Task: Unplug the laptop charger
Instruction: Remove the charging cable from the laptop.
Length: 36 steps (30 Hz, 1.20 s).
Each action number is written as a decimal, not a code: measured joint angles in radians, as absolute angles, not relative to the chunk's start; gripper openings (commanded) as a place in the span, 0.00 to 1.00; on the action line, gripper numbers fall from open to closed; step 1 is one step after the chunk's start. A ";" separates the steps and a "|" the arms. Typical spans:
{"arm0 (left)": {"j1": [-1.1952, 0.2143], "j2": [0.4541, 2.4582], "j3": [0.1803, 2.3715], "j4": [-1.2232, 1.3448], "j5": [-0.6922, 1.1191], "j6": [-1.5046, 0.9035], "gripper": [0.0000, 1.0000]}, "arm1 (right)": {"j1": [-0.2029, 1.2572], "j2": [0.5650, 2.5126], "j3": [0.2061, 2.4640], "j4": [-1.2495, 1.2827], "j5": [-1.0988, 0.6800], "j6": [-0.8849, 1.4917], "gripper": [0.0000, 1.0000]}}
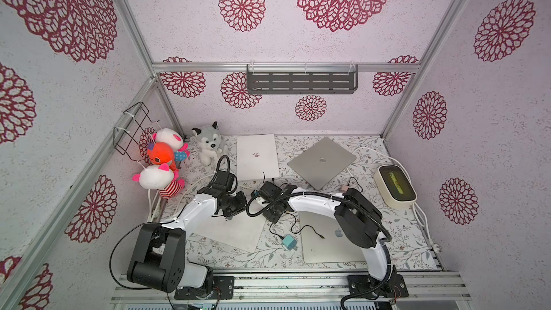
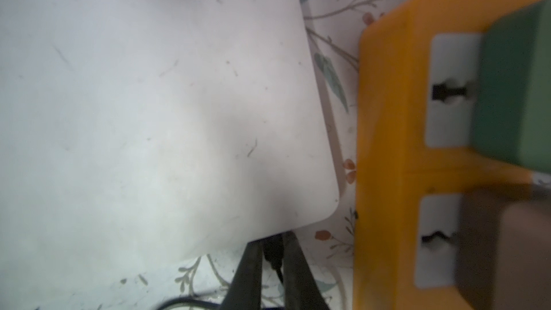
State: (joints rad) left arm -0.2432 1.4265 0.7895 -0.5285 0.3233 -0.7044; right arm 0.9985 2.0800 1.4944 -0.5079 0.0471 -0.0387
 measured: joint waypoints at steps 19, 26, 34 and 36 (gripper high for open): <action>-0.244 1.481 0.694 -0.392 0.412 -0.755 0.11 | 0.999 2.079 1.489 -0.502 0.044 -0.053 0.12; -0.244 1.505 0.678 -0.347 0.428 -0.764 0.11 | 0.999 2.079 1.489 -0.503 0.044 -0.056 0.11; -0.244 1.522 0.678 -0.309 0.442 -0.768 0.11 | 0.999 2.079 1.489 -0.503 0.044 -0.058 0.11; -0.244 1.525 0.678 -0.303 0.442 -0.768 0.11 | 0.999 2.079 1.489 -0.504 0.044 -0.059 0.11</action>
State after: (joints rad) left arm -0.2443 1.5253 0.6777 -0.3035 0.4416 -0.7685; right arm 0.9985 2.0792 1.4891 -0.5041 0.0444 -0.0586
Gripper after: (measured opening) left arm 0.109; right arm 0.114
